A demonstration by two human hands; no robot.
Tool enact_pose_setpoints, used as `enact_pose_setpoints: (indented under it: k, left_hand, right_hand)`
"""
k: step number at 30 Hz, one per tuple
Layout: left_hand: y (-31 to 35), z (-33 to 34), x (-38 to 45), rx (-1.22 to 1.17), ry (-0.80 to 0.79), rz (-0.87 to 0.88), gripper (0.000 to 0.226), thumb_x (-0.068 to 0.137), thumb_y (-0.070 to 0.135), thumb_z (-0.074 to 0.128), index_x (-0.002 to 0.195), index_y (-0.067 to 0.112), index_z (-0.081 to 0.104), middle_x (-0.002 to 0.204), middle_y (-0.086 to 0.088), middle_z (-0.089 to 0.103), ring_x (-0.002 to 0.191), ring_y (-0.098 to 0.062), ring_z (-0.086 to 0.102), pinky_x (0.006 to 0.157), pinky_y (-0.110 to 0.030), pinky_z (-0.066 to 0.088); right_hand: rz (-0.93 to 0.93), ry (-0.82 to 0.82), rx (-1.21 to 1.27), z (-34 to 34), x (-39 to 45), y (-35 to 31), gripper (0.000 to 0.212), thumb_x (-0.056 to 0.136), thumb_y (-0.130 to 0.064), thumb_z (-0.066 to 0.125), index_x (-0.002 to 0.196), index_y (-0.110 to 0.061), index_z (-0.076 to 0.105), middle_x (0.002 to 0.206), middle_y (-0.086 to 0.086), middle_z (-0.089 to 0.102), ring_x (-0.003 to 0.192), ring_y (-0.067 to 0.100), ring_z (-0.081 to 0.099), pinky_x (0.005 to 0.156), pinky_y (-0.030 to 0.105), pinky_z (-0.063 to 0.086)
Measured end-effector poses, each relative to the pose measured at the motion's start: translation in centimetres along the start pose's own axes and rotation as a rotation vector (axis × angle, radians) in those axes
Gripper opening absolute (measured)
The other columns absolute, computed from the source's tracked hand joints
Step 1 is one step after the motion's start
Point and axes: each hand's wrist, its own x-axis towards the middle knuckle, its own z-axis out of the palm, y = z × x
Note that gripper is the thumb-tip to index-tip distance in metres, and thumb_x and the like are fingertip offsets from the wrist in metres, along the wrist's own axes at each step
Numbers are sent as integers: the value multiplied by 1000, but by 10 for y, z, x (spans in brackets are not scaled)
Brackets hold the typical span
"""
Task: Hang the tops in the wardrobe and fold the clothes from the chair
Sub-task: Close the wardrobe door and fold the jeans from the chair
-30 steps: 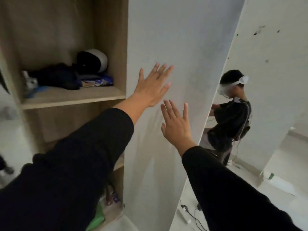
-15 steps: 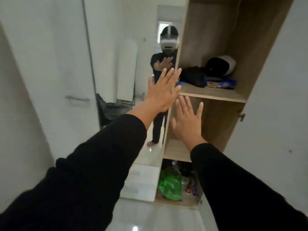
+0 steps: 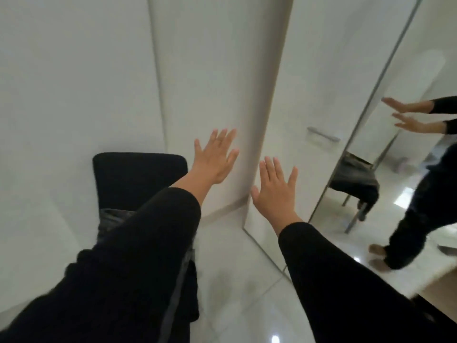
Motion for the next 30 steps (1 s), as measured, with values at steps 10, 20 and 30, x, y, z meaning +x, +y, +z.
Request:
enact_pose_setpoints:
  k: [10,20,30]
  left_hand:
    - [-184,-12,-113,140,-109,-557,55,100,45,16,151,28,2,160,2,2,147,-19,-5,115,-56,2]
    - [-289,52,-133,183,-359,-551,58,100,44,29,151,25,11,160,1,3,147,-20,-4,114,-57,3]
    - [-398,172,-81,303,-527,-305,70,89,27,58,148,25,21,159,-2,7,147,-21,-2,116,-51,7]
  right_hand:
    - [-365,-148,174,37,13,-156,65,98,-43,27,152,-16,4,160,2,-3,147,21,-9,113,54,-9]
    - [-411,-390,168,117,20,-255,65,98,-43,31,152,-17,3,160,2,-3,147,20,-10,114,55,-8]
    - [-248,-568,159,255,51,-335,81,91,-40,53,151,-20,2,160,2,0,147,22,-7,114,58,-1]
